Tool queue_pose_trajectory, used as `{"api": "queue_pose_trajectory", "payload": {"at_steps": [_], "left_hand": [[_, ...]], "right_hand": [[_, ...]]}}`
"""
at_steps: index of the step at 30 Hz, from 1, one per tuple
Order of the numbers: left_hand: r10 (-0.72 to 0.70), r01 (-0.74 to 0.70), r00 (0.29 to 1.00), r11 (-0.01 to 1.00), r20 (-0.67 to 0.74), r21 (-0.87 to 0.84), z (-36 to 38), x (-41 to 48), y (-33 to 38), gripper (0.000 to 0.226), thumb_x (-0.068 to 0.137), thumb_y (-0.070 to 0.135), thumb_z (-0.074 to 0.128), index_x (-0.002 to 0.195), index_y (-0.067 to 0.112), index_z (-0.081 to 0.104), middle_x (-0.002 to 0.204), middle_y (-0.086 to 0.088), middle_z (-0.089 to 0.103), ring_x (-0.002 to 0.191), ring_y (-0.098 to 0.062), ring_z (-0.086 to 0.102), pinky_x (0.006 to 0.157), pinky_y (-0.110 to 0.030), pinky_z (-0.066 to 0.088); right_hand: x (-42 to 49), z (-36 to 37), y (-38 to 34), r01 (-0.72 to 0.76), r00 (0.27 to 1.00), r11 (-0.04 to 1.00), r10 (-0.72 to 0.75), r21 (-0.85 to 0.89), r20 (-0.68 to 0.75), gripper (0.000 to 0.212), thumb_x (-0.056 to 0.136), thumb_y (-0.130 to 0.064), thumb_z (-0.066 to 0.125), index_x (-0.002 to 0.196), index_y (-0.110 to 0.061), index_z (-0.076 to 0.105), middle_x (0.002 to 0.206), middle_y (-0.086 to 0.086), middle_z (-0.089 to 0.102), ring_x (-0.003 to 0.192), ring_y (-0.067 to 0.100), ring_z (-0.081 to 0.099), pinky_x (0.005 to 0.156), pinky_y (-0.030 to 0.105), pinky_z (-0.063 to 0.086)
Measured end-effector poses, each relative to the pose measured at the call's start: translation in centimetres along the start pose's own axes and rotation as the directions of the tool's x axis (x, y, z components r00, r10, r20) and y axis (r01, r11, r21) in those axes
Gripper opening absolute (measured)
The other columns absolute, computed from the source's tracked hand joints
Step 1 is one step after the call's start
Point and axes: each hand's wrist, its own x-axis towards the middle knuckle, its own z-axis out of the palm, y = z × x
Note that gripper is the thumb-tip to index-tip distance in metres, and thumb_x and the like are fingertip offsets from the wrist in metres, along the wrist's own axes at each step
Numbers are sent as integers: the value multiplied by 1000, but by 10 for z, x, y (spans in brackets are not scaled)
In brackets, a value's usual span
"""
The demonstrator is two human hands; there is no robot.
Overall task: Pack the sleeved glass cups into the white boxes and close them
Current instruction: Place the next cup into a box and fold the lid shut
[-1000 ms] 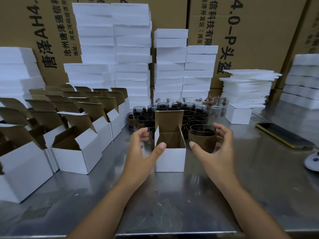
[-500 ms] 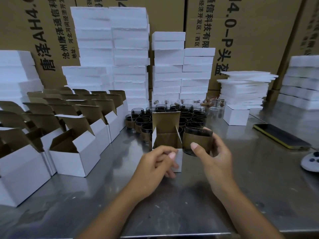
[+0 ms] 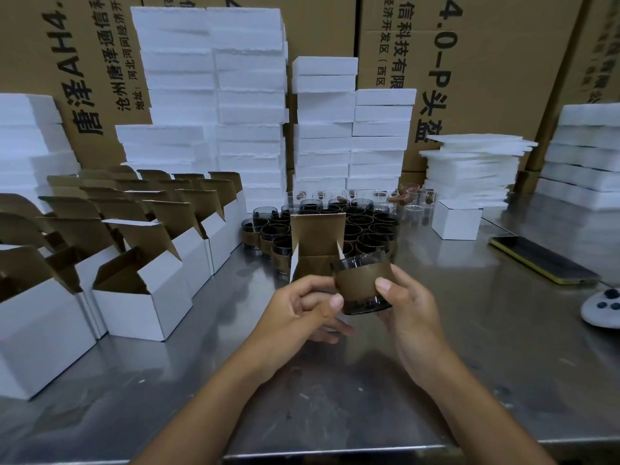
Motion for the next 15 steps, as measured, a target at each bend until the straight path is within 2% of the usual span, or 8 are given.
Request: {"api": "queue_pose_trajectory", "payload": {"at_steps": [4, 8, 12, 15], "left_hand": [[1, -1, 1000, 1000, 12, 10, -1, 0, 0, 42, 78, 39, 70, 111, 14, 59, 98, -10, 73, 78, -27, 72, 65, -29, 57], [9, -9, 999, 1000, 36, 15, -1, -1, 0, 65, 63, 60, 75, 111, 18, 61, 99, -9, 72, 80, -27, 71, 68, -30, 57], [16, -17, 999, 1000, 44, 16, -2, -1, 0, 72, 62, 61, 75, 119, 21, 59, 99, -7, 72, 82, -26, 71, 69, -28, 57], [31, -31, 999, 999, 37, 6, -3, -1, 0, 72, 63, 59, 75, 121, 21, 58, 100, -7, 73, 83, -27, 72, 68, -27, 56]], "right_hand": [[0, 1, -2, -16, 1000, 1000, 16, 9, 14, 56, 62, -44, 62, 103, -7, 65, 91, 8, 70, 86, 19, 63, 74, 26, 51], [-2, 3, -4, 6, 1000, 1000, -6, 5, 14, 59, 59, -42, 66, 109, -12, 61, 95, 4, 68, 91, 17, 62, 80, 29, 49], [-3, 4, -4, 80, 996, 996, -79, -33, 47, 47, 70, -25, 67, 116, -25, 57, 106, -3, 68, 98, 4, 62, 80, 16, 48], [-4, 4, -4, 137, 989, 989, -133, -58, 60, 51, 70, -26, 70, 119, -29, 55, 106, -13, 69, 100, -1, 62, 78, 12, 47]]}}
